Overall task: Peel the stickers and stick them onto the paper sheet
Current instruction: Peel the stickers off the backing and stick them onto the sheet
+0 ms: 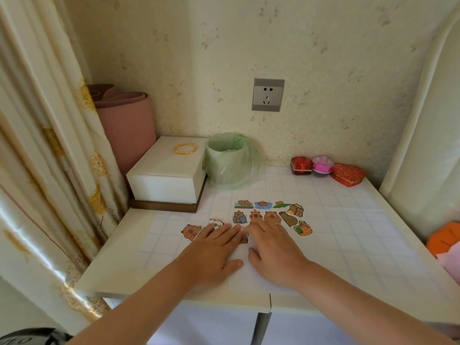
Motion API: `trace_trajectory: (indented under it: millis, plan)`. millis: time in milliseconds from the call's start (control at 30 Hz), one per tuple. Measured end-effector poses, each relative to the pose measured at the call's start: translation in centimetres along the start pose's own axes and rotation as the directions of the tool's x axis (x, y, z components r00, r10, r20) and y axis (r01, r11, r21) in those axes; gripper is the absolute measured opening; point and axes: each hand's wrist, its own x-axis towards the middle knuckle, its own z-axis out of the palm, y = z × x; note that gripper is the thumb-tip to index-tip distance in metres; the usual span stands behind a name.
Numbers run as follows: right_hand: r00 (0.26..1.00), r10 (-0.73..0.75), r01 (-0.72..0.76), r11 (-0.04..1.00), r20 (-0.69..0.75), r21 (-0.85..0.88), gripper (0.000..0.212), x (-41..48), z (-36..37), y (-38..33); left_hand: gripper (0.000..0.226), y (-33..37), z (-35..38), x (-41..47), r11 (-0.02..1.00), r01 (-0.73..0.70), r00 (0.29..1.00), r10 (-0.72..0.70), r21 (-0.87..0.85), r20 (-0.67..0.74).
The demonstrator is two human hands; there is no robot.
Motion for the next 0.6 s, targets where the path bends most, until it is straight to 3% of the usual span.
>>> trace_trajectory:
  millis: [100, 267, 500, 600]
  plan:
    - [0.995, 0.007, -0.009, 1.0, 0.101, 0.023, 0.063, 0.2, -0.2, 0.2, 0.072, 0.0, 0.3, 0.1, 0.999, 0.009, 1.0, -0.01, -0.036, -0.009]
    - [0.967, 0.007, 0.002, 0.999, 0.256, -0.034, 0.082, 0.2, 0.4, 0.6, 0.074, 0.0, 0.4, -0.2, 0.994, 0.007, 1.0, -0.01, -0.111, -0.027]
    - [0.971, 0.021, 0.002, 0.996, 0.239, -0.094, 0.075, 0.2, 0.0, 0.3, 0.082, -0.1, 0.4, -0.9, 1.0, -0.004, 0.99, 0.006, 0.017, -0.142]
    - [0.96, 0.025, -0.004, 0.997, 0.279, -0.077, 0.083, 0.2, 0.0, 0.2, 0.082, 0.0, 0.4, -1.3, 1.0, 0.015, 0.997, -0.015, 0.004, -0.074]
